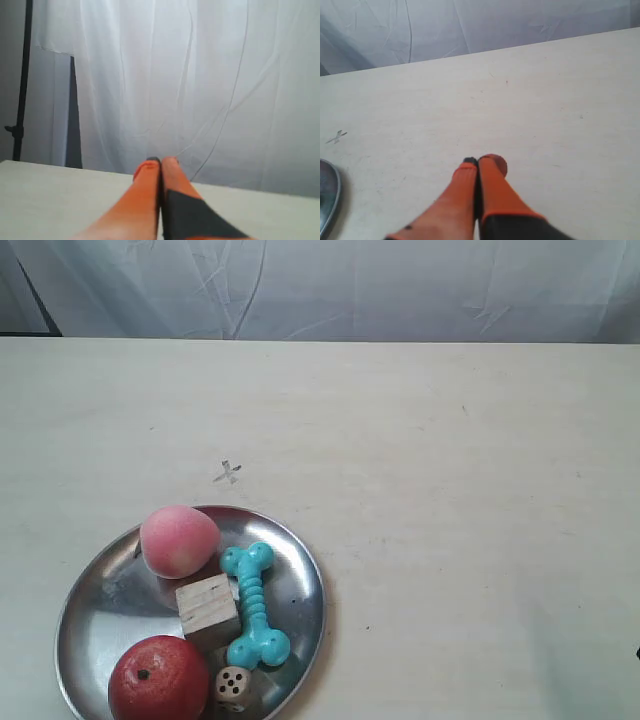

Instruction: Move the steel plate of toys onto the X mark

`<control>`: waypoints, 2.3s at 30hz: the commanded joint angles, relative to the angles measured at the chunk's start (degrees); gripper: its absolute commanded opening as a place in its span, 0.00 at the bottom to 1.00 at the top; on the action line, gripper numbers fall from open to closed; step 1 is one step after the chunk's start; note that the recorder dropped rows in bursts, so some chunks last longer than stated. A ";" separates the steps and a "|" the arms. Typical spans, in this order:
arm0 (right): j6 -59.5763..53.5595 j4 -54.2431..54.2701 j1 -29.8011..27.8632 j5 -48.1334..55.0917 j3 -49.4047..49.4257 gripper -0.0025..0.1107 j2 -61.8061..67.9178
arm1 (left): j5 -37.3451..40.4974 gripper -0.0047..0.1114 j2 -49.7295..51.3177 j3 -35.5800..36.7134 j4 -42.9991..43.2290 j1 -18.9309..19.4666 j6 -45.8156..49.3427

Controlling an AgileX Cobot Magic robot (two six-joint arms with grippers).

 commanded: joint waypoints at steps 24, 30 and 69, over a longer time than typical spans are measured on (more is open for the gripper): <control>3.79 6.54 -0.14 -16.89 0.12 0.02 -0.31 | 3.58 0.04 2.08 -3.41 -15.66 0.02 -22.31; 7.74 33.53 -0.14 -31.92 0.12 0.02 -0.31 | 7.44 0.04 16.91 -12.41 -11.40 0.02 -21.48; -16.44 33.70 21.42 13.39 -49.93 0.43 94.04 | 48.68 0.47 80.24 -33.90 2.40 0.02 -8.69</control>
